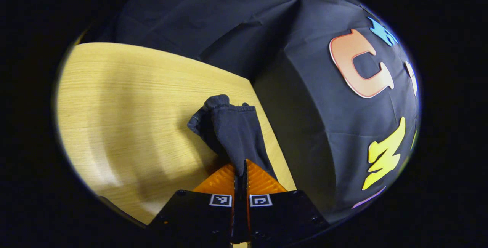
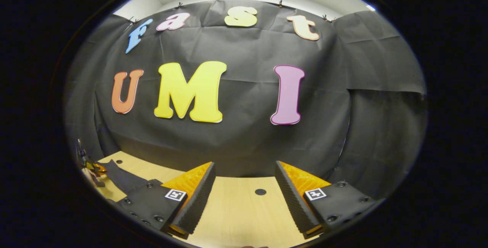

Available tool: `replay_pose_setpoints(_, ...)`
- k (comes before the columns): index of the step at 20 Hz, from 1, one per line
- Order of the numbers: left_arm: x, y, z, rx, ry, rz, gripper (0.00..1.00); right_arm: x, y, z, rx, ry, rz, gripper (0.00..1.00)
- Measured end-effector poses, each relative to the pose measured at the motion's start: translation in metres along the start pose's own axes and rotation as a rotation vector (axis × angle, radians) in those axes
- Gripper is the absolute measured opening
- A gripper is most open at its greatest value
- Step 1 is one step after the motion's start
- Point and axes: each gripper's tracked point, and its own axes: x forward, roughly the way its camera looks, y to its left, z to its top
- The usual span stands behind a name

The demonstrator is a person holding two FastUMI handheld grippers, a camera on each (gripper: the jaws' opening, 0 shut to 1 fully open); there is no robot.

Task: Grasp the waist and the cuffs of the jeans and fold them to make the two legs overlap; first hold the waist and fold one-third of the jeans toward the cuffs, then hold the cuffs and fold the remaining one-third in the same direction to finish folding.

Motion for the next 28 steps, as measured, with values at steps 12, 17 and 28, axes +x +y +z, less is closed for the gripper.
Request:
replay_pose_setpoints(12,-0.039,-0.152,-0.033,0.494,-0.062,-0.19,0.03,0.001,-0.002,-0.005,0.019,0.01,0.018,0.97)
replay_pose_setpoints(17,-0.053,-0.212,-0.075,0.674,-0.055,-0.282,0.03,-0.009,-0.018,-0.013,0.029,0.016,0.013,0.94)
replay_pose_setpoints(28,-0.067,-0.246,-0.253,1.119,0.139,-0.452,0.03,-0.016,-0.052,-0.031,0.054,0.042,-0.041,0.94)
